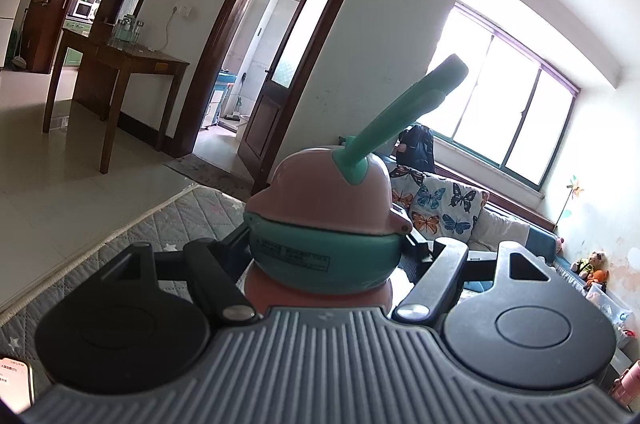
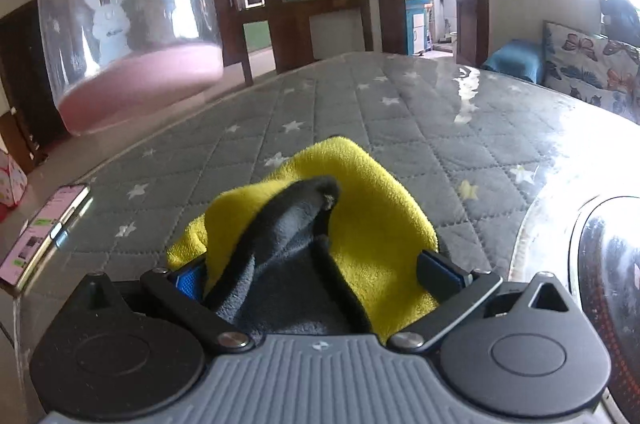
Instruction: Clean container
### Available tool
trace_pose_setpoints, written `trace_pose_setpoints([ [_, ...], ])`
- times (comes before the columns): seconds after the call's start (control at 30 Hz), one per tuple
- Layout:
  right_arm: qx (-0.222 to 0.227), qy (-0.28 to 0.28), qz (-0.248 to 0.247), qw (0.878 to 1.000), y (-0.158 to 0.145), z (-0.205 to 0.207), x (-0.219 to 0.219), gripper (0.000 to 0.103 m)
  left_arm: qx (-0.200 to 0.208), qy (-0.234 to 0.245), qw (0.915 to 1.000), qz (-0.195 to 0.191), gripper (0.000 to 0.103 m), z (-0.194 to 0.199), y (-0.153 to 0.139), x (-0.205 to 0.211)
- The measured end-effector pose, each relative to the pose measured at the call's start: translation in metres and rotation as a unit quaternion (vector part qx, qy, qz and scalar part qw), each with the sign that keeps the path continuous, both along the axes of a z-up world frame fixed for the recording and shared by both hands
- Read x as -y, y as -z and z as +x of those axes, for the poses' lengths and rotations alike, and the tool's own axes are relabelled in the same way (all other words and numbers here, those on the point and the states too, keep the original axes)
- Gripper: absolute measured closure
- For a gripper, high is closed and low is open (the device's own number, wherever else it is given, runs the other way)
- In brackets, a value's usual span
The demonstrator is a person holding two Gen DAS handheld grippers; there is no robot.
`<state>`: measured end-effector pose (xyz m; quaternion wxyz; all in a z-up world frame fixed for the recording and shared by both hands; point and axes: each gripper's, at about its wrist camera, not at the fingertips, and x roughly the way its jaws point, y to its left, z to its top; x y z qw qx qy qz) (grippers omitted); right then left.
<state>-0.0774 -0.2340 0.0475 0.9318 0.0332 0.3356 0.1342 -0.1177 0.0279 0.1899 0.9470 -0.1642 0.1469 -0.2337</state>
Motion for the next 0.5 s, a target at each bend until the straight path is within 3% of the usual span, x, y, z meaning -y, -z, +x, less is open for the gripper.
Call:
trace_pose_setpoints([
  [0.03,0.002,-0.007,-0.005,1.000,-0.001,-0.002,-0.003,0.004,-0.001,-0.001,1.0000,0.000,0.030,0.001,0.000,0.000],
  [0.13,0.006,-0.028,-0.010,1.000,-0.004,-0.008,-0.011,0.033,-0.008,-0.002,0.9999,-0.006,0.030,0.003,-0.001,0.001],
  [0.2,0.005,-0.033,0.006,0.999,-0.006,-0.011,-0.011,0.059,-0.012,-0.001,0.9999,-0.009,0.030,0.004,-0.001,0.001],
  [0.27,0.005,-0.034,0.028,0.999,-0.006,-0.014,-0.010,0.072,-0.011,0.001,0.9999,-0.009,0.030,0.002,-0.002,0.002],
  [0.37,0.004,-0.034,0.063,0.997,-0.007,-0.019,-0.006,0.083,-0.007,0.007,0.9999,-0.007,0.030,0.000,-0.004,0.005],
  [0.5,0.014,-0.023,0.186,0.982,-0.008,-0.036,0.024,0.084,-0.002,0.018,0.9998,-0.010,0.030,-0.006,-0.009,0.011],
])
